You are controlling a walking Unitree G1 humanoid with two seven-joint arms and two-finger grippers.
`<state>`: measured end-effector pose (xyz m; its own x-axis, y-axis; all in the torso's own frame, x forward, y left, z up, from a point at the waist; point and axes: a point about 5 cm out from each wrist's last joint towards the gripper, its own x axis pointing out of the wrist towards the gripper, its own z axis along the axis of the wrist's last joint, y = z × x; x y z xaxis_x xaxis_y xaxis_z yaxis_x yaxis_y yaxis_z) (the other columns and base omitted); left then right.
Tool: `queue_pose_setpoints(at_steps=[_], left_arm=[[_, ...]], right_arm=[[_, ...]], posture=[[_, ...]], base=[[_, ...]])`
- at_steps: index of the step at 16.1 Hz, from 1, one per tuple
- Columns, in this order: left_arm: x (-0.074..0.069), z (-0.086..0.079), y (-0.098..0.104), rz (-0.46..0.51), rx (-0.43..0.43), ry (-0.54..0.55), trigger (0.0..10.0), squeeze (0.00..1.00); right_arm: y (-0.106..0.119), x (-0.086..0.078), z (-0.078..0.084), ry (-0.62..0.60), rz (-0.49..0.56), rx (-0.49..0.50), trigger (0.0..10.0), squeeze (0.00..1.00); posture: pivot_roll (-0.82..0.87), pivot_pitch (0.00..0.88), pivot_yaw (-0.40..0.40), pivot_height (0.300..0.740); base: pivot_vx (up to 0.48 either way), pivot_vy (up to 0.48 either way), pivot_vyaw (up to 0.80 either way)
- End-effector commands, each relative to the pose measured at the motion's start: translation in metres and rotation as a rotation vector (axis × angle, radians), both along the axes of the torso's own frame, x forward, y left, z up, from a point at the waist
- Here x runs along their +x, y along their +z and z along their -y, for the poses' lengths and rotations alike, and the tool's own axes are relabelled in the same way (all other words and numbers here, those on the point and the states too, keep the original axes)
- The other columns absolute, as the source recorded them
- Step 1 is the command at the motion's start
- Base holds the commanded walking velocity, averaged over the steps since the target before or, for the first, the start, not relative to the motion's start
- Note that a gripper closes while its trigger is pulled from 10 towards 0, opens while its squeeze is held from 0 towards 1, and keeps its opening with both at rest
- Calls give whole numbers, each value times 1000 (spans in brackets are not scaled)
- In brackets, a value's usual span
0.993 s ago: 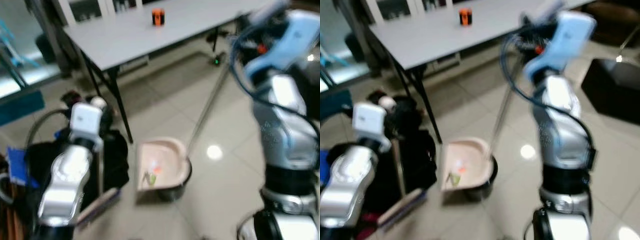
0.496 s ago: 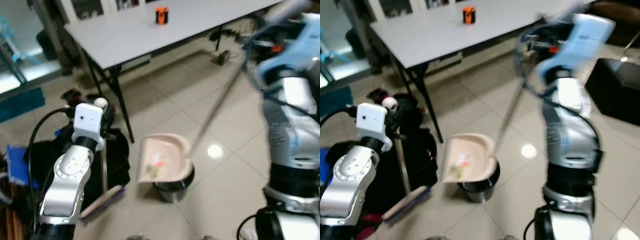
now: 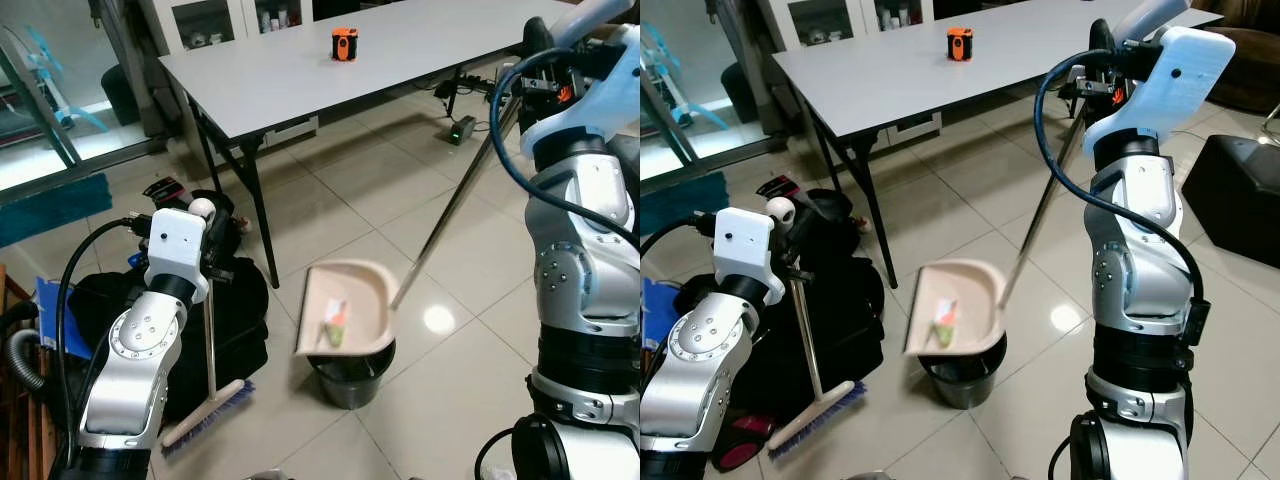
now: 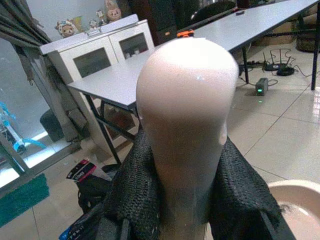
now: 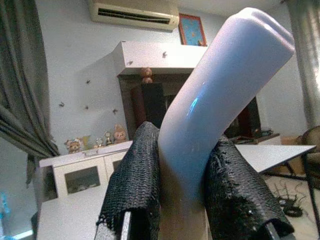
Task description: Sweep floor
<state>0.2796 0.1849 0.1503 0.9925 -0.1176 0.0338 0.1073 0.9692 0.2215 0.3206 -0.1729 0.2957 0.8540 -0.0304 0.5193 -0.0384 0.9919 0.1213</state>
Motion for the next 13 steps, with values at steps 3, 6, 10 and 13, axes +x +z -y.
queue_pose_setpoints(at_steps=[3, 6, 10, 13], left_arm=[[3, -2, 8, 37, 22, 8, 10000, 0], [3, -2, 9, 43, 20, 12, 10000, 0], [4, -2, 10, 51, 20, 13, 10000, 0], [3, -2, 10, 50, 19, 13, 10000, 0]], right_arm=[[2, 2, -23, 25, 90, -11, 10000, 0], [-3, 3, -36, 36, 114, -84, 10000, 0], [-8, -6, -71, 90, 263, -303, 10000, 0], [-21, -15, -101, 215, 316, -414, 10000, 0]], posture=[[44, 20, 81, 740], [46, 16, 79, 740], [45, 14, 78, 740], [48, 15, 78, 740]], base=[[0, 0, 0], [0, 0, 0], [0, 0, 0], [0, 0, 0]])
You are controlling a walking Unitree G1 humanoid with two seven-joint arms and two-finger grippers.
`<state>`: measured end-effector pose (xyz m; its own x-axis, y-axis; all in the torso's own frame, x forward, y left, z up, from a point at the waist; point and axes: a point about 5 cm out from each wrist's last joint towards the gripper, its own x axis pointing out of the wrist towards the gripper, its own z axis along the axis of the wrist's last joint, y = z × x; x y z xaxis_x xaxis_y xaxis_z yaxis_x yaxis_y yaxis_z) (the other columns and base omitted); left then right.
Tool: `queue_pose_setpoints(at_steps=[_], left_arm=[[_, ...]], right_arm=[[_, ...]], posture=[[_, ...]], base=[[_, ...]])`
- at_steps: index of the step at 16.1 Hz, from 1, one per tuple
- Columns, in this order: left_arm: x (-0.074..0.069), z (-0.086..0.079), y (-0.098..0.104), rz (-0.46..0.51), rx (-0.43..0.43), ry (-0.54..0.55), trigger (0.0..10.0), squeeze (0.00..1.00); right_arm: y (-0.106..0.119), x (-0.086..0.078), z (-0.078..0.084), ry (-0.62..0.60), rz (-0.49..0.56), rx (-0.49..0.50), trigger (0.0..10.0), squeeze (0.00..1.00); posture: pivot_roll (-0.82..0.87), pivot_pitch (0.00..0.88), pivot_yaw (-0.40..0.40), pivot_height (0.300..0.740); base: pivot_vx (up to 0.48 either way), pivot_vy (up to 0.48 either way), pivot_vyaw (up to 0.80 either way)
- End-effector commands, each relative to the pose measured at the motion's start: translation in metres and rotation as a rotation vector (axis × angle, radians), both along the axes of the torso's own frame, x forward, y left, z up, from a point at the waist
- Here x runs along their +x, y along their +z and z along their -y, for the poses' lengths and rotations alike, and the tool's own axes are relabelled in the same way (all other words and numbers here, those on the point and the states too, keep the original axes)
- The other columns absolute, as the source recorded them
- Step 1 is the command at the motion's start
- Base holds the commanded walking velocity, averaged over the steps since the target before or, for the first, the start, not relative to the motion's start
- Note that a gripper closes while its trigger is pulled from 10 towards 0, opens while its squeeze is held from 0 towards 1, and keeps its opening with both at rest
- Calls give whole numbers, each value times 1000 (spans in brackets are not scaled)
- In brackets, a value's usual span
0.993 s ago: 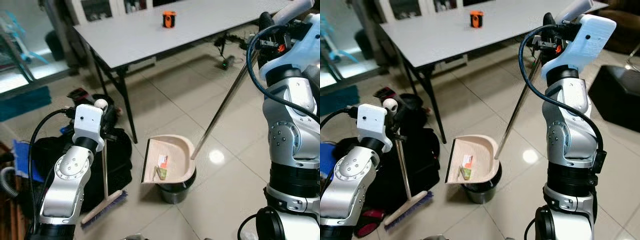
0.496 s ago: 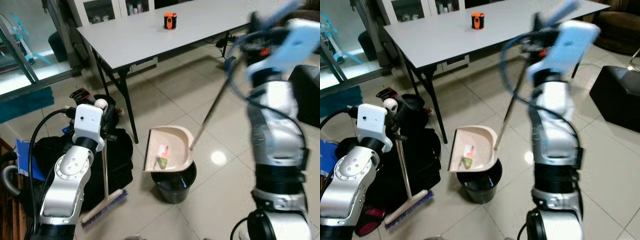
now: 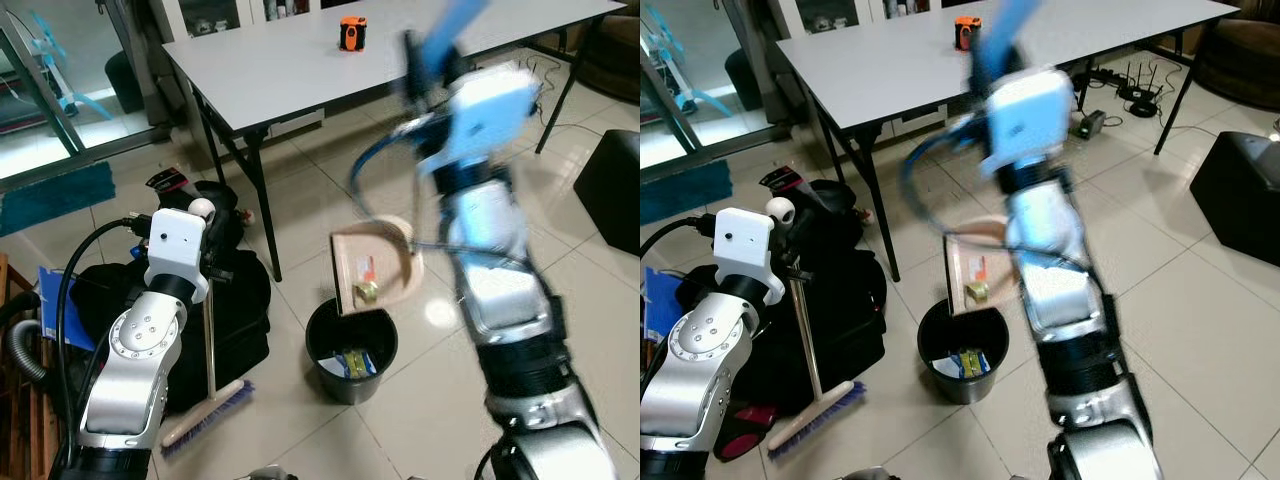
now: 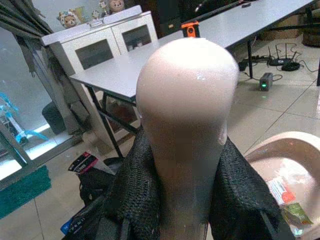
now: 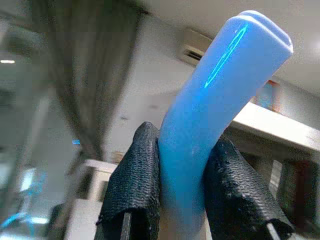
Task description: Sweep floor
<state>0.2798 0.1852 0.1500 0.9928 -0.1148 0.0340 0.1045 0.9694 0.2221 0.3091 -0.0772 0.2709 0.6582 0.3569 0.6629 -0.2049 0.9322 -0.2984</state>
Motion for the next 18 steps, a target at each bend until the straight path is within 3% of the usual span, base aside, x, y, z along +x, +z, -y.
queue_pose_setpoints(at_steps=[1, 7, 13, 14, 15, 18], left_arm=[[3, -2, 10, 49, 20, 10, 10000, 0], [2, -1, 9, 47, 17, 6, 10000, 0], [2, 1, 9, 43, 16, -2, 10000, 0], [2, 1, 9, 44, 16, -3, 10000, 0], [3, 1, 9, 42, 21, -6, 10000, 0], [7, 7, 3, 7, 19, -46, 10000, 0]], right_arm=[[1, -6, -12, 48, 57, -55, 10000, 0], [-20, -30, -49, 185, 160, -283, 10000, 0], [-36, -40, -64, 291, 153, -413, 10000, 0], [-35, -37, -61, 258, 155, -417, 10000, 0], [-27, -26, -47, 146, 151, -389, 10000, 0], [-3, 5, 17, -219, 35, -229, 10000, 0]], posture=[[48, 15, 78, 740], [47, 24, 79, 740], [45, 25, 79, 740], [45, 25, 79, 740], [42, 22, 82, 740], [22, 24, 89, 740]], base=[[0, 0, 0], [0, 0, 0], [0, 0, 0], [0, 0, 0], [0, 0, 0], [0, 0, 0]])
